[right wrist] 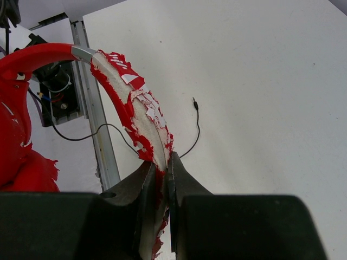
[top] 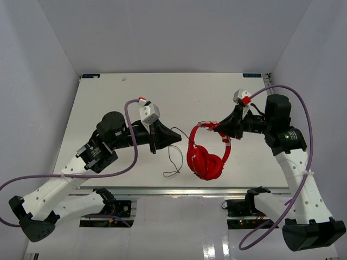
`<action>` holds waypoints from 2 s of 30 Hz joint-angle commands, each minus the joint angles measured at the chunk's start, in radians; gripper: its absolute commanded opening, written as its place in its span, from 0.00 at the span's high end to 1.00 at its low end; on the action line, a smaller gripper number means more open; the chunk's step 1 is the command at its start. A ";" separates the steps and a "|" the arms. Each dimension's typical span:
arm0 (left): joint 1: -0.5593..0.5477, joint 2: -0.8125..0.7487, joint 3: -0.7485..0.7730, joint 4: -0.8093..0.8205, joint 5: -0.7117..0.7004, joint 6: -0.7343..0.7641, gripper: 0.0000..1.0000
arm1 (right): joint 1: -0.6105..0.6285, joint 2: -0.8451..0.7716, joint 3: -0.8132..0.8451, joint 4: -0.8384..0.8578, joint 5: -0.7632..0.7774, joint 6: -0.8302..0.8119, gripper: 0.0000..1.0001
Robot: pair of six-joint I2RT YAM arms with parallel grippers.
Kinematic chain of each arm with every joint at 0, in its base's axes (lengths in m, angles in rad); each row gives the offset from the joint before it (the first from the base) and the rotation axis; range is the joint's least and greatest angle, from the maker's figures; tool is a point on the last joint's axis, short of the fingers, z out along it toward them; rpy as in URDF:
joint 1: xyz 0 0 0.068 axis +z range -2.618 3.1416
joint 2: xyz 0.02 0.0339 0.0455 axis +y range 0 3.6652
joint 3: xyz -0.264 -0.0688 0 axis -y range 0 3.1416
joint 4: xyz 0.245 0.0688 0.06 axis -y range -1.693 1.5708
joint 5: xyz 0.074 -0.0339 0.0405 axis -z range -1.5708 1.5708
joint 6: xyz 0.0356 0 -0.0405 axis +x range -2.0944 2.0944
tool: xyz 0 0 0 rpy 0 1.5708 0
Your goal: Wrap the headphones
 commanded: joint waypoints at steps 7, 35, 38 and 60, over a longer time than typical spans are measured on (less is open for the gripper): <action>0.026 0.057 -0.101 0.033 -0.068 0.067 1.00 | -0.011 -0.006 0.036 0.076 -0.134 0.142 0.92; 0.025 0.198 -0.556 0.923 -0.054 -0.315 0.62 | -0.090 0.061 -0.035 0.399 0.012 0.674 0.92; 0.025 0.215 -0.593 0.981 -0.063 -0.332 0.62 | -0.109 0.072 -0.030 0.412 0.031 0.715 0.92; -0.046 0.242 -0.732 1.003 -0.286 -0.312 0.65 | -0.225 0.068 -0.084 0.438 0.321 0.925 0.92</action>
